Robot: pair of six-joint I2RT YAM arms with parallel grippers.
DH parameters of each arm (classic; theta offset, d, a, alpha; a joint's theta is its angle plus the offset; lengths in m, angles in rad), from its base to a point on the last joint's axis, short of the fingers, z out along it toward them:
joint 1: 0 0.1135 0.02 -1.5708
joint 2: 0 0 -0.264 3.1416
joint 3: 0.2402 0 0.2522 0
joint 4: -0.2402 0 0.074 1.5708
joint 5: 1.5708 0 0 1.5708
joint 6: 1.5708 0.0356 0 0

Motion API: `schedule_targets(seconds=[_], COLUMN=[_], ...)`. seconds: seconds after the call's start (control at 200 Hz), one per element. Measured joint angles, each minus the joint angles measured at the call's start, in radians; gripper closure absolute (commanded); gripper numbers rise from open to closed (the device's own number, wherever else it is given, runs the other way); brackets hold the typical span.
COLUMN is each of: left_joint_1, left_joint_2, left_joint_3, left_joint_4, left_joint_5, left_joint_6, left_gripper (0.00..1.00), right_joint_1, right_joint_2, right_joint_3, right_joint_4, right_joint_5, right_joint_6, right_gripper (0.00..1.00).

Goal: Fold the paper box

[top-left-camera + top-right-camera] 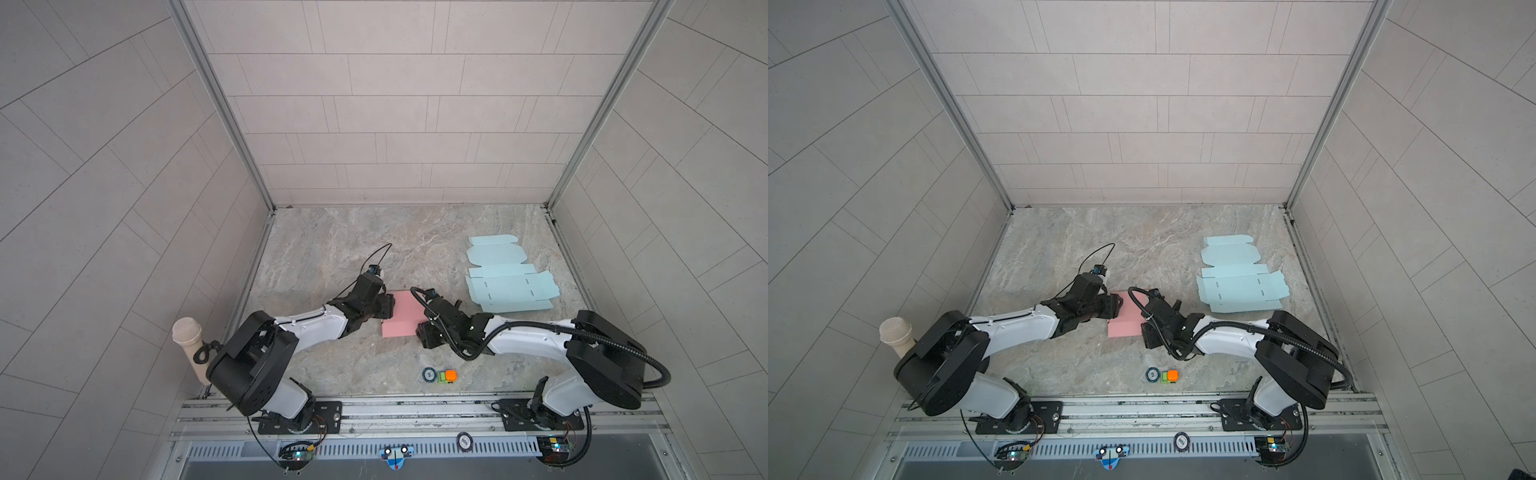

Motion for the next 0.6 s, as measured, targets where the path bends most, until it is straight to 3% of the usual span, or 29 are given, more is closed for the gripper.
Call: schedule_targets(seconds=[0.596], left_joint_1=[0.001], left_joint_2=[-0.032], left_joint_3=[-0.002], left_joint_4=[-0.017], left_joint_5=[0.014], left_joint_6=[0.006], left_gripper=[0.33], right_joint_1=[-0.022], right_joint_2=[0.023], right_joint_3=[0.047], right_joint_4=[-0.018], right_joint_5=[0.000], right_joint_6=[-0.050], right_gripper=[0.41])
